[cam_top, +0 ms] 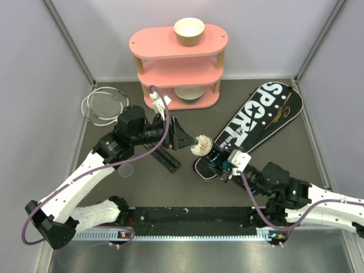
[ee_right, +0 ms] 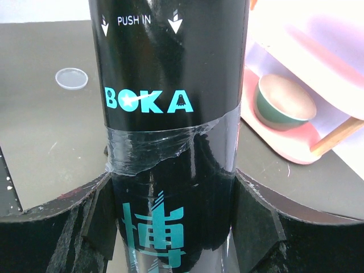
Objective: Pack up the badminton gear
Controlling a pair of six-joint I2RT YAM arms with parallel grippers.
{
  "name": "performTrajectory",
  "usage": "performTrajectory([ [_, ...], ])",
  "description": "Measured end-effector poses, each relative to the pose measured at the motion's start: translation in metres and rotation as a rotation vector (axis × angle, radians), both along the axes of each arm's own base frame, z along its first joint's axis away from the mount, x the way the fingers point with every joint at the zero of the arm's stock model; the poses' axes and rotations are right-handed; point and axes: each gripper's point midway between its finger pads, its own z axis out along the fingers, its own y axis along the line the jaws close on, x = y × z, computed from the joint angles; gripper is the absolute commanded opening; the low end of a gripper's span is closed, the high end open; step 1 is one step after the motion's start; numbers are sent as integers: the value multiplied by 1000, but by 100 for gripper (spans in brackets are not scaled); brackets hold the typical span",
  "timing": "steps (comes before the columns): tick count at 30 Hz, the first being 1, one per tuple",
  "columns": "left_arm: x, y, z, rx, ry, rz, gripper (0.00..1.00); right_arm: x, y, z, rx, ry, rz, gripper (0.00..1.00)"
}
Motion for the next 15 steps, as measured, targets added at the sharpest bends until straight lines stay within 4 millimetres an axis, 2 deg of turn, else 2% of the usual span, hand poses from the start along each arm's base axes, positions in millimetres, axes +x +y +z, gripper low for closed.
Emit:
performTrajectory([
  [8,1,4,3,41,-55,-7,79,-5,3,5,18,-6,32,0],
  [11,-6,-9,-4,42,-33,-79,77,-6,4,4,15,-7,44,0],
  [15,-23,-41,-29,96,20,-221,69,-7,5,5,17,-13,50,0],
])
